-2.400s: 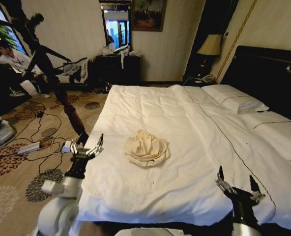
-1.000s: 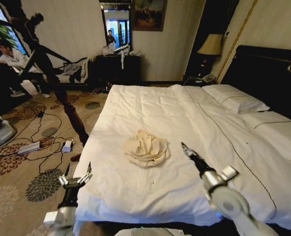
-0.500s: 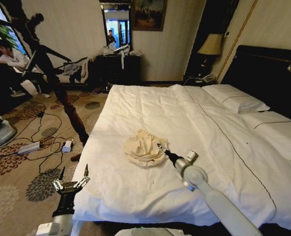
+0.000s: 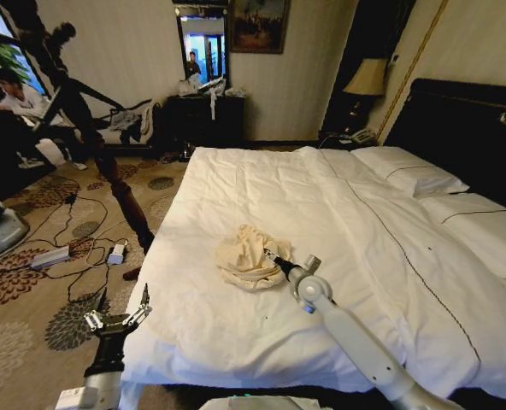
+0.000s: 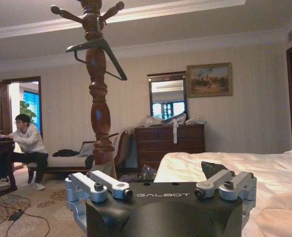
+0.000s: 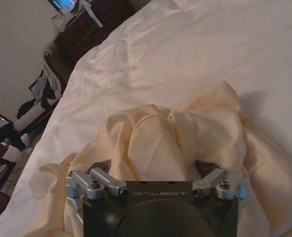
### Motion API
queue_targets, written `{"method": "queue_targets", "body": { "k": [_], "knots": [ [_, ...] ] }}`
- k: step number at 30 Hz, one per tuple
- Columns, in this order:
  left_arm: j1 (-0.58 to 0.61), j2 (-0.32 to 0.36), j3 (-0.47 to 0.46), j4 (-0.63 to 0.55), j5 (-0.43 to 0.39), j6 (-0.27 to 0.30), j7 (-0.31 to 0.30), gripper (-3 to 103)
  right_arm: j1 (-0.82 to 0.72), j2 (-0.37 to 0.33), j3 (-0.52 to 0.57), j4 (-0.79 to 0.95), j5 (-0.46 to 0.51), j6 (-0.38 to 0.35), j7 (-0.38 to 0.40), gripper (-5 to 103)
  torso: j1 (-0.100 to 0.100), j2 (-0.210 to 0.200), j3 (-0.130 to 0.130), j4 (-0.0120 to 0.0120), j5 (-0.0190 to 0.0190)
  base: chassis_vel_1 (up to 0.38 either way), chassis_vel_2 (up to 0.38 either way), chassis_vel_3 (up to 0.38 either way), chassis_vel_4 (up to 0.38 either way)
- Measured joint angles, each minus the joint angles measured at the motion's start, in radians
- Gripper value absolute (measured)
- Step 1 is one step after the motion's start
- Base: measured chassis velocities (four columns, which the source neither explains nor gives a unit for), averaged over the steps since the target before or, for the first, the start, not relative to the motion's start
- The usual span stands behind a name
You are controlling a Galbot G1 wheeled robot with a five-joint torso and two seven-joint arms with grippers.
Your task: Pick up the clothes from the bed and hang them on the clothes hanger.
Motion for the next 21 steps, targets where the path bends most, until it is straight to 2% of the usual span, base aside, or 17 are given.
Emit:
{"method": "queue_targets", "body": {
  "k": [2,5,8,11,13,14,16,17,19,20,21],
  "knots": [
    [-0.001,0.0,-0.003,0.004,0.0,0.001,-0.003,100,0.0,0.002,-0.003,-0.003,-0.008,0.003,-0.005,84,0.0,0.0,0.0,-0.0003,0.0,0.0,0.0,0.0,0.0],
    [-0.001,0.0,-0.004,0.006,-0.001,0.001,-0.004,100,-0.003,0.002,-0.003,-0.005,-0.015,0.008,-0.012,79,0.0,0.0,0.0,-0.0002,0.0,0.0,0.0,0.0,0.0],
    [-0.001,0.001,-0.004,0.007,-0.001,0.002,-0.006,100,-0.012,0.001,-0.003,-0.003,-0.028,0.017,-0.019,62,0.0,0.0,0.0,-0.0003,0.0001,0.0,0.0,0.0,0.0],
    [-0.002,0.001,-0.004,0.007,-0.001,0.002,-0.007,100,-0.016,0.001,-0.003,0.0,-0.035,0.021,-0.019,57,0.0,0.0,0.0,-0.0003,0.0001,0.0,0.0,0.0,0.0],
    [-0.003,0.001,-0.002,0.007,-0.001,0.002,-0.009,100,-0.022,-0.001,-0.002,0.005,-0.045,0.024,-0.015,46,0.0,0.0,0.0,-0.0001,0.0001,0.0,0.0,0.0,0.0],
    [-0.003,0.001,-0.002,0.007,-0.001,0.002,-0.009,100,-0.022,-0.001,-0.002,0.005,-0.045,0.024,-0.015,46,0.0,0.0,0.0,-0.0001,0.0001,0.0,0.0,0.0,0.0],
    [-0.003,0.001,0.002,0.007,0.0,0.002,-0.011,100,-0.027,-0.005,0.001,0.006,-0.052,0.03,-0.013,36,0.0,0.0,0.0,-0.0002,0.0001,0.0,0.0,0.0,0.0],
    [-0.003,0.001,0.002,0.007,0.0,0.002,-0.011,100,-0.027,-0.005,0.001,0.006,-0.052,0.03,-0.013,36,0.0,0.0,0.0,-0.0002,0.0001,0.0,0.0,0.0,0.0],
    [-0.003,0.001,0.004,0.009,0.001,0.002,-0.013,100,-0.037,-0.014,0.007,0.011,-0.059,0.041,-0.014,25,0.0,0.0,0.0,-0.0002,0.0002,0.0,0.0,0.0,0.0],
    [-0.003,0.001,0.004,0.009,0.001,0.002,-0.013,100,-0.037,-0.014,0.007,0.011,-0.059,0.041,-0.014,25,0.0,0.0,0.0,-0.0002,0.0002,0.0,0.0,0.0,0.0],
    [-0.004,0.001,0.005,0.01,0.001,0.002,-0.015,100,-0.04,-0.016,0.011,0.015,-0.06,0.044,-0.017,19,0.0,0.0,0.0,-0.0002,0.0001,0.0,0.0,0.0,0.0]
  ]
}}
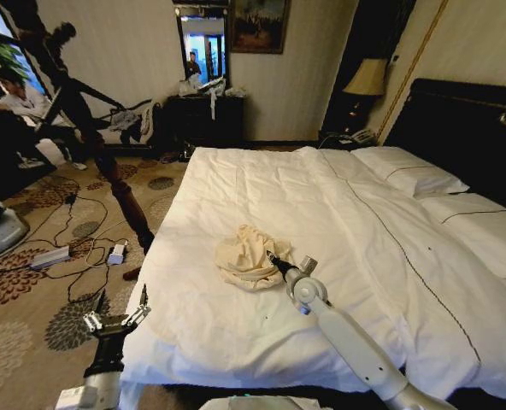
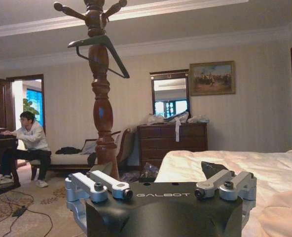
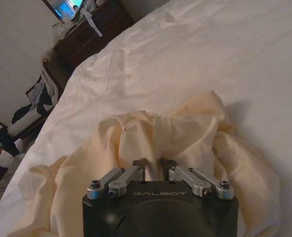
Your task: Pick up the clothes from the bed and hang them on the clothes hanger.
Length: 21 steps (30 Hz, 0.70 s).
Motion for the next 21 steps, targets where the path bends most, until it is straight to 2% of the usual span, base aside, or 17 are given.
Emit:
{"method": "queue_targets", "body": {
  "k": [2,3,11,14,15,16,19,21],
  "knots": [
    [-0.002,0.0,0.001,0.004,0.002,0.0,-0.003,100,-0.013,-0.007,0.009,0.011,-0.001,0.013,-0.021,8,0.0,0.0,0.0,0.0001,0.0,0.0,0.0,0.0,0.0],
    [-0.004,0.0,0.003,0.007,0.002,0.0,-0.007,100,-0.032,-0.02,0.021,0.029,-0.007,0.03,-0.06,1,0.0,0.0,0.0,0.0001,0.0,0.0,0.0,0.0,0.0],
    [-0.015,0.0,0.007,0.011,-0.004,0.003,-0.018,100,-0.101,-0.097,0.078,0.144,-0.004,0.081,-0.167,0,0.0,0.0,0.0,0.0,0.0003,0.0,0.0,0.0,0.0],
    [-0.017,0.0,0.006,0.012,-0.011,0.004,-0.019,100,-0.109,-0.14,0.151,0.252,0.076,0.132,-0.23,0,0.0,0.0,0.0,0.0001,0.0004,0.0,0.0,0.0,0.0],
    [-0.019,0.0,0.004,0.013,-0.018,0.004,-0.02,100,-0.108,-0.175,0.203,0.335,0.136,0.17,-0.287,0,0.0,0.0,0.0,0.0,-0.0002,0.0,0.0,0.0,0.0],
    [-0.019,0.0,0.004,0.013,-0.018,0.004,-0.02,100,-0.108,-0.175,0.203,0.335,0.136,0.17,-0.287,0,0.0,0.0,0.0,0.0,-0.0002,0.0,0.0,0.0,0.0],
    [-0.022,0.0,0.006,0.02,-0.021,0.003,-0.02,100,-0.118,-0.239,0.28,0.477,0.234,0.208,-0.371,0,0.0,0.0,0.0,0.0001,-0.0004,0.0,0.0,0.0,0.0],
    [-0.023,0.0,0.008,0.022,-0.021,0.002,-0.02,100,-0.126,-0.252,0.293,0.508,0.248,0.213,-0.387,0,0.0,0.0,0.0,0.0,-0.0003,0.0,0.0,0.0,0.0]
  ]
}}
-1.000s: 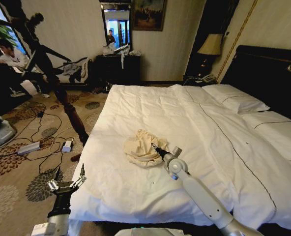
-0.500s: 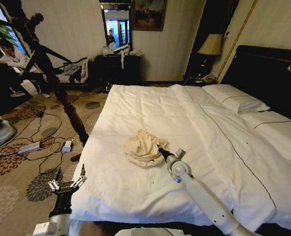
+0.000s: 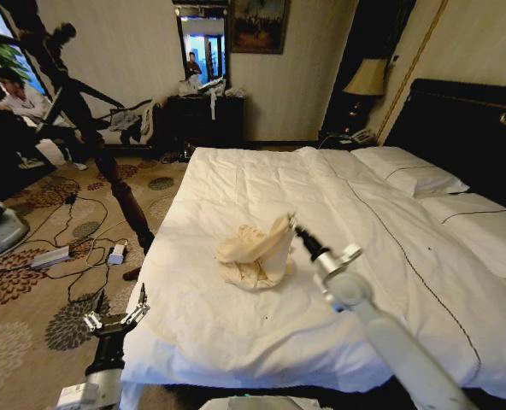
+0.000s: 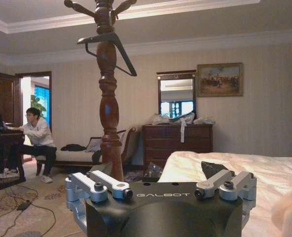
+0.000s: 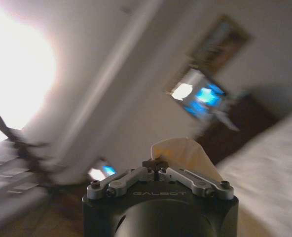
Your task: Pick up the clothes from the bed and hang them on the clothes hanger.
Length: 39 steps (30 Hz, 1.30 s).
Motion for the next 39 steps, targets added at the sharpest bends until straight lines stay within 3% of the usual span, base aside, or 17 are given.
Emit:
{"method": "queue_targets", "body": {
  "k": [8,17,20,23,24,28,33,37,39],
  "knots": [
    [-0.003,0.0,0.007,0.004,0.002,-0.004,0.005,100,-0.073,-0.068,0.082,0.143,0.029,0.002,-0.051,0,0.0,0.0,0.0,0.0,0.0003,0.0,0.0,0.0,0.0],
    [-0.001,0.016,0.035,0.032,0.015,-0.014,0.05,100,-0.073,-0.08,0.109,0.165,0.046,0.001,-0.06,0,0.0,0.0,0.0,0.0003,0.0005,0.0,0.0,0.0,0.0],
    [-0.013,0.061,0.06,0.057,0.069,-0.018,0.06,100,-0.07,-0.086,0.116,0.18,0.052,0.002,-0.072,0,0.0,0.0,0.0,0.0002,0.0003,0.0,0.0,0.0,0.0],
    [-0.066,0.144,0.093,0.099,0.204,-0.042,0.049,100,-0.084,-0.106,0.13,0.209,0.052,0.008,-0.093,0,0.0,0.0,0.0,0.0,0.0,0.0,0.0,0.0,0.0],
    [-0.066,0.144,0.093,0.099,0.204,-0.042,0.049,100,-0.084,-0.106,0.13,0.209,0.052,0.008,-0.093,0,0.0,0.0,0.0,0.0,0.0,0.0,0.0,0.0,0.0],
    [-0.189,0.214,0.198,0.164,0.307,-0.084,0.02,100,-0.11,-0.136,0.145,0.242,0.052,0.013,-0.101,0,0.0,0.0,0.0,-0.0001,0.0004,0.0,0.0,0.0,0.0],
    [-0.287,0.207,0.308,0.244,0.377,-0.132,0.016,100,-0.138,-0.169,0.164,0.258,0.057,0.015,-0.1,0,0.0,0.0,0.0,0.0,0.0004,0.0,0.0,0.0,0.0],
    [-0.389,0.16,0.435,0.393,0.482,-0.198,0.017,100,-0.183,-0.213,0.211,0.271,0.067,0.026,-0.097,0,0.0,0.0,0.0,-0.0001,0.0001,0.0,0.0,0.0,0.0],
    [-0.404,0.151,0.454,0.425,0.501,-0.204,0.017,100,-0.187,-0.217,0.219,0.273,0.069,0.029,-0.096,0,0.0,0.0,0.0,-0.0001,0.0004,0.0,0.0,0.0,0.0]
  ]
}}
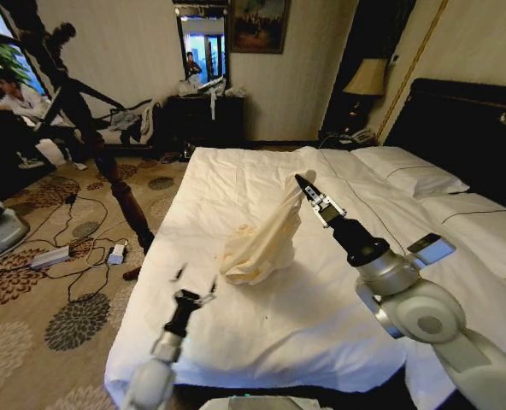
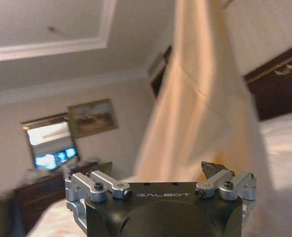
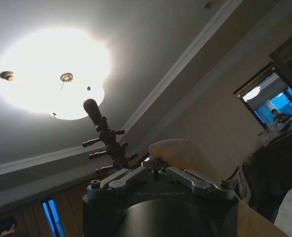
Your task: Pick up the clothes from the bed and hang them on the clothes hanger.
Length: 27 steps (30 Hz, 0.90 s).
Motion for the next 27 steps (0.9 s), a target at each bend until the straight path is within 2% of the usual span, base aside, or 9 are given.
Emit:
{"method": "queue_targets", "body": {
  "k": [2,6,7,13,21,23,24,26,27],
  "knots": [
    [-0.025,-0.02,0.037,0.063,0.043,-0.008,0.0,100,0.004,-0.012,0.011,0.001,0.003,0.004,0.004,0,0.0,0.0,0.0,0.0002,-0.0002,0.0,0.0,0.0,0.0],
    [-0.044,-0.038,0.058,0.104,0.07,-0.014,-0.017,100,0.013,-0.017,0.014,0.004,0.004,0.004,0.006,0,0.0,0.0,0.0,0.0003,0.0,0.0,0.0,0.0,0.0],
    [-0.052,-0.043,0.061,0.114,0.075,-0.016,-0.026,100,0.015,-0.017,0.014,0.004,0.004,0.004,0.006,0,0.0,0.0,0.0,0.0003,0.0012,0.0,0.0,0.0,0.0],
    [-0.066,-0.054,0.081,0.12,0.084,-0.026,-0.045,100,0.024,-0.014,0.007,-0.003,-0.003,0.004,0.006,0,0.0,0.0,0.0,-0.0002,0.0035,0.0,0.0,0.0,0.0],
    [-0.05,-0.054,0.085,0.07,0.079,-0.022,-0.05,100,0.034,-0.006,-0.007,-0.029,-0.019,0.001,0.004,0,0.0,0.0,0.0,-0.0001,0.0012,0.0,0.0,0.0,0.0],
    [-0.046,-0.045,0.08,0.068,0.068,-0.018,-0.047,100,0.035,-0.001,-0.012,-0.037,-0.025,0.0,0.004,0,0.0,0.0,0.0,-0.0001,-0.0017,0.0,0.0,0.0,0.0],
    [-0.041,-0.028,0.069,0.067,0.057,-0.01,-0.039,100,0.035,0.002,-0.016,-0.045,-0.03,0.0,0.004,0,0.0,0.0,0.0,0.0009,-0.0059,0.0,0.0,0.0,0.0],
    [-0.039,-0.009,0.056,0.058,0.047,-0.007,-0.035,100,0.036,0.004,-0.018,-0.048,-0.032,-0.001,0.003,0,0.0,0.0,0.0,0.0008,-0.0051,0.0,0.0,0.0,0.0],
    [-0.035,0.017,0.037,0.045,0.034,-0.005,-0.032,100,0.037,0.005,-0.019,-0.05,-0.033,-0.001,0.003,0,0.0,0.0,0.0,0.0006,-0.0031,0.0,0.0,0.0,0.0]
  ]
}}
